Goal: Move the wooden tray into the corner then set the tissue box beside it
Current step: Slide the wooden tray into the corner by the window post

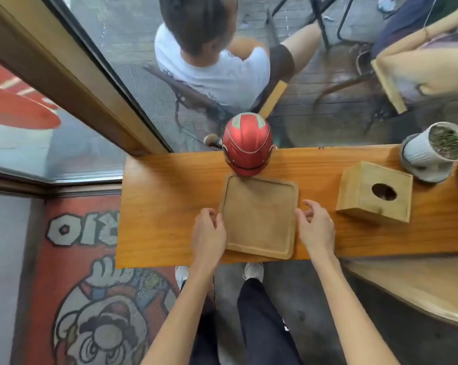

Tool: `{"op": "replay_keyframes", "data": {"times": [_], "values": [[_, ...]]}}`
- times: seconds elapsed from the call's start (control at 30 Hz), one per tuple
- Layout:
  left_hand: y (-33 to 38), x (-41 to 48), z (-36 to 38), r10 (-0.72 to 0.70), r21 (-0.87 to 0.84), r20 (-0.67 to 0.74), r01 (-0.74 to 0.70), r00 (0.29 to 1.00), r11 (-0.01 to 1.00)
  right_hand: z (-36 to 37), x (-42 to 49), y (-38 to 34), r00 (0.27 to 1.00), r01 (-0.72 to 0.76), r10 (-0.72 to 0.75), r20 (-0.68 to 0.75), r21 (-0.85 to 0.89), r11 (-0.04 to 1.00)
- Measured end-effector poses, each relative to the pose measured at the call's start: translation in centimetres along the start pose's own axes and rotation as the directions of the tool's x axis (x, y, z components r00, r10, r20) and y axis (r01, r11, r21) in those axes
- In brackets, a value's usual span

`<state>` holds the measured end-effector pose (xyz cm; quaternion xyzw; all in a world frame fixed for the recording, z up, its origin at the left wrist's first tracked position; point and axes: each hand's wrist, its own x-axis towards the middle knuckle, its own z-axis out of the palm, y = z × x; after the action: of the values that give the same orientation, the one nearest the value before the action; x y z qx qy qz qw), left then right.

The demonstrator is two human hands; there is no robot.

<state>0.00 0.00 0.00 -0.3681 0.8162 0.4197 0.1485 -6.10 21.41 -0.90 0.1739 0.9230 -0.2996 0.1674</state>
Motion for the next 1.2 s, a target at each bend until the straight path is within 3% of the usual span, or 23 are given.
{"op": "replay_keyframes", "data": {"times": [0.13,0.23,0.33,0.47,0.57,0.73,0.9,1.0,1.03,1.1,1.13,1.2], "values": [[-0.1,1.3,2.9,0.022,0.143,-0.055,-0.014,0.998,0.99,2.6,1.6,-0.1,0.995,-0.091,0.09,-0.035,-0.028,0.995],[-0.1,1.2,3.8,-0.076,0.11,-0.031,0.079,0.997,0.991,3.7,1.5,-0.7,0.991,-0.119,0.112,-0.07,-0.106,0.987],[-0.7,2.7,2.6,-0.174,-0.016,0.069,0.176,0.982,0.984,3.5,1.9,-0.9,0.982,-0.185,0.183,-0.044,-0.042,0.982],[-2.2,3.9,0.0,-0.064,-0.329,0.205,0.13,0.977,0.935,2.9,1.1,-0.9,0.964,-0.264,0.254,0.077,0.172,0.949],[-3.2,3.6,-2.7,-0.024,-0.507,0.229,0.14,0.973,0.851,3.0,-1.0,-1.4,0.937,-0.324,0.256,0.238,0.311,0.894],[-6.6,5.3,-10.1,-0.061,-0.602,0.213,0.18,0.975,0.778,3.6,-4.3,-5.1,0.779,-0.509,0.078,0.622,0.555,0.659],[-9.0,7.9,-16.9,0.04,-0.541,0.416,0.212,0.909,0.814,5.5,-5.4,-9.3,0.621,-0.392,-0.13,0.773,0.45,0.802],[-8.4,10.2,-19.4,0.086,-0.491,0.453,0.168,0.888,0.855,7.4,-5.5,-11.3,0.533,-0.285,-0.211,0.819,0.409,0.867],[-8.2,11.1,-19.6,0.102,-0.473,0.433,0.129,0.896,0.871,8.3,-5.5,-12.0,0.545,-0.246,-0.222,0.808,0.408,0.879],[-8.1,12.6,-19.1,0.129,-0.501,0.287,0.033,0.949,0.865,10.8,-5.3,-12.7,0.685,-0.141,-0.246,0.686,0.456,0.879],[-8.6,13.2,-18.6,0.128,-0.563,0.165,-0.013,0.978,0.827,12.1,-5.4,-13.0,0.777,-0.106,-0.237,0.584,0.491,0.865],[-9.9,13.8,-17.6,0.014,-0.762,-0.028,-0.031,0.999,0.647,14.3,-5.6,-13.0,0.898,-0.116,-0.157,0.411,0.566,0.816]]}}
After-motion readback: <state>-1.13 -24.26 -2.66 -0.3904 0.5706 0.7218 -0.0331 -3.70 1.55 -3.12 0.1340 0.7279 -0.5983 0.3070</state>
